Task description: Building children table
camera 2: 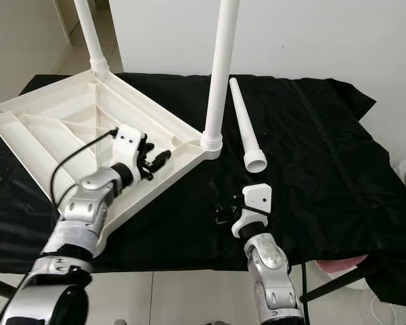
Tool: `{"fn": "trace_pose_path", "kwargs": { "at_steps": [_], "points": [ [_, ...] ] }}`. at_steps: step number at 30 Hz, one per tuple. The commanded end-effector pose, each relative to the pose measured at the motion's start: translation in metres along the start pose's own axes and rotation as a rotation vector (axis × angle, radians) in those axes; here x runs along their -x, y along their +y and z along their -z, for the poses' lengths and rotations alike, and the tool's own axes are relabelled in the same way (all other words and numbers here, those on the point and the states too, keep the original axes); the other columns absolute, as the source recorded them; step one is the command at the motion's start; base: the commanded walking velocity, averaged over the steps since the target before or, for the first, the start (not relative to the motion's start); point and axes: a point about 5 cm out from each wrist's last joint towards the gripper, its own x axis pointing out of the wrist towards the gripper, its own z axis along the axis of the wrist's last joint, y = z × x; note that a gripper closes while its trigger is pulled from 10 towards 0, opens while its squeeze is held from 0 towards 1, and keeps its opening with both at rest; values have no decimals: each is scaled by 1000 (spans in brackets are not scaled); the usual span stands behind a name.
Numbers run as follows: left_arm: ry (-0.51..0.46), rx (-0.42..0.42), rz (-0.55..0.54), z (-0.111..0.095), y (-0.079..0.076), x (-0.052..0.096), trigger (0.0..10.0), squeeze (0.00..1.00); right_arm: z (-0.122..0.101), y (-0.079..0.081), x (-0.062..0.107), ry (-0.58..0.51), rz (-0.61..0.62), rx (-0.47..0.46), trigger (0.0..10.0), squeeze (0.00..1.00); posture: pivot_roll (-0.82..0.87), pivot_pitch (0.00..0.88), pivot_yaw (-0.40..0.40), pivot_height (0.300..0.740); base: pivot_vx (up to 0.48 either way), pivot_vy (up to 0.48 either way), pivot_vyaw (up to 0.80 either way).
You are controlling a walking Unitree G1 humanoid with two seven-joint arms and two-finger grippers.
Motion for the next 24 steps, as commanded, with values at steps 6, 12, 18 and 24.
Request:
{"fn": "trace_pose_path", "kwargs": {
  "at_steps": [6,12,18,24],
  "points": [
    [60,-118,107,2,19,27,10000,0,2,-1,-2,10,-16,5,10000,0,-29,0,-6,740,0,0,0],
    [130,-196,144,7,35,44,10000,0,2,-1,-4,11,-16,5,10000,0,-18,2,-5,740,0,0,0],
    [259,-309,140,10,72,77,10000,0,5,0,-3,17,-17,3,10000,0,-14,6,0,740,0,0,0],
    [322,-306,82,9,99,94,10000,1000,6,0,-2,18,-18,5,10000,0,-11,5,-4,740,0,0,0]
  ]
}}
